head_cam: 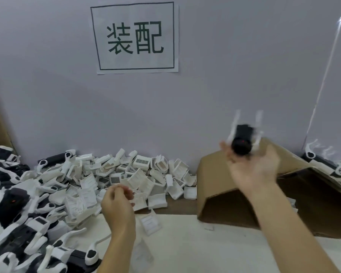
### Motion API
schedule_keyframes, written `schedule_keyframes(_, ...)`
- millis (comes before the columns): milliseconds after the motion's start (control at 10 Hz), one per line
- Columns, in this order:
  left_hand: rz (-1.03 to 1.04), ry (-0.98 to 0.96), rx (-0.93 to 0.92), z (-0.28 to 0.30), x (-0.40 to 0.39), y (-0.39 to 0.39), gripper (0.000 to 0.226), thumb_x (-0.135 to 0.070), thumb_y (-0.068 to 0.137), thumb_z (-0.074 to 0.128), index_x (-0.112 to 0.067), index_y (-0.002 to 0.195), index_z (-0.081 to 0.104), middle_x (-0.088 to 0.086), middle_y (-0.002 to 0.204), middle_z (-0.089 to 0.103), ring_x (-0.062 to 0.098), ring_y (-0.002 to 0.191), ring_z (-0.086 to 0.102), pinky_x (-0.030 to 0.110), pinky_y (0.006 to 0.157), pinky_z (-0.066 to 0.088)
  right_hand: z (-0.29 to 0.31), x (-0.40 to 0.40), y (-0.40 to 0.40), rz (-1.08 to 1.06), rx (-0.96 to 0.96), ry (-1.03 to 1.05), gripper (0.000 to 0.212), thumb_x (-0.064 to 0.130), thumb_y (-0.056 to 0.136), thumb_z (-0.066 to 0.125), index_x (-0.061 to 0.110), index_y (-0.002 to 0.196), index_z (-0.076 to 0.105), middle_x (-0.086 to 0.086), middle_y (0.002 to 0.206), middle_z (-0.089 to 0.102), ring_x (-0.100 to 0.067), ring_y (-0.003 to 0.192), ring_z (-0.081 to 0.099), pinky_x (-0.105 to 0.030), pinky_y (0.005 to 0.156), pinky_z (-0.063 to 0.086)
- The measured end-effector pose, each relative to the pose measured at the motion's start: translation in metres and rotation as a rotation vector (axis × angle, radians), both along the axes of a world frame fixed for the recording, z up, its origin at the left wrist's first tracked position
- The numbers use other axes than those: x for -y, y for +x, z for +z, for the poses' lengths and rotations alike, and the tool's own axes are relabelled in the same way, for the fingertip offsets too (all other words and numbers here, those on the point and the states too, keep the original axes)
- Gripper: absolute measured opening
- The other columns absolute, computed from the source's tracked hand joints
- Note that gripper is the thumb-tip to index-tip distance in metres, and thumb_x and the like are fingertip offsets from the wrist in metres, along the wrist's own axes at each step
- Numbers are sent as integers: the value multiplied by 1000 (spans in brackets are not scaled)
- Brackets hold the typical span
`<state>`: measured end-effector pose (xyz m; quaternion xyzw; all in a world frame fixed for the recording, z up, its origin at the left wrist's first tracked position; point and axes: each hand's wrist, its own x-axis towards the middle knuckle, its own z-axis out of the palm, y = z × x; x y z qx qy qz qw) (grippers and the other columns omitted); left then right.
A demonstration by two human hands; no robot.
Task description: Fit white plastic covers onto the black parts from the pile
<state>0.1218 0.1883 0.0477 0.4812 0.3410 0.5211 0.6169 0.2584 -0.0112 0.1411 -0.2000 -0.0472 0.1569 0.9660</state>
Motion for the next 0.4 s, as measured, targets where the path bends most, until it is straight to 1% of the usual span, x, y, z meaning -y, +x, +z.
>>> schedule_keyframes(100,-68,28,-20,-4,4,6,28,0,94,40,-7,72,57,8,71,58,23,67,53,34,59,42,-4,22,13,-54,51,59,74,53,103,39,15,160,8,-21,163,18,-48,142,34,-58,102,47)
schedule_keyframes(200,-144,73,-54,-9,7,12,27,0,94,41,-4,76,60,9,71,61,22,64,54,31,53,43,-52,6,-9,-53,128,-323,42,29,106,42,6,142,43,-20,136,58,-35,99,71,-38,78,56)
schedule_keyframes(300,-241,140,-89,-15,9,15,28,1,96,41,-2,78,62,12,71,63,22,62,55,36,58,45,-117,-21,-42,8,354,-830,21,0,102,45,2,108,65,-12,74,73,-20,54,65,-23,49,46)
schedule_keyframes(400,-370,197,-245,-17,13,16,28,3,96,42,-2,81,64,13,70,68,22,59,58,34,58,44,-154,-31,-58,102,550,-1188,29,-2,98,49,15,94,72,-3,66,68,-13,51,62,-23,52,48)
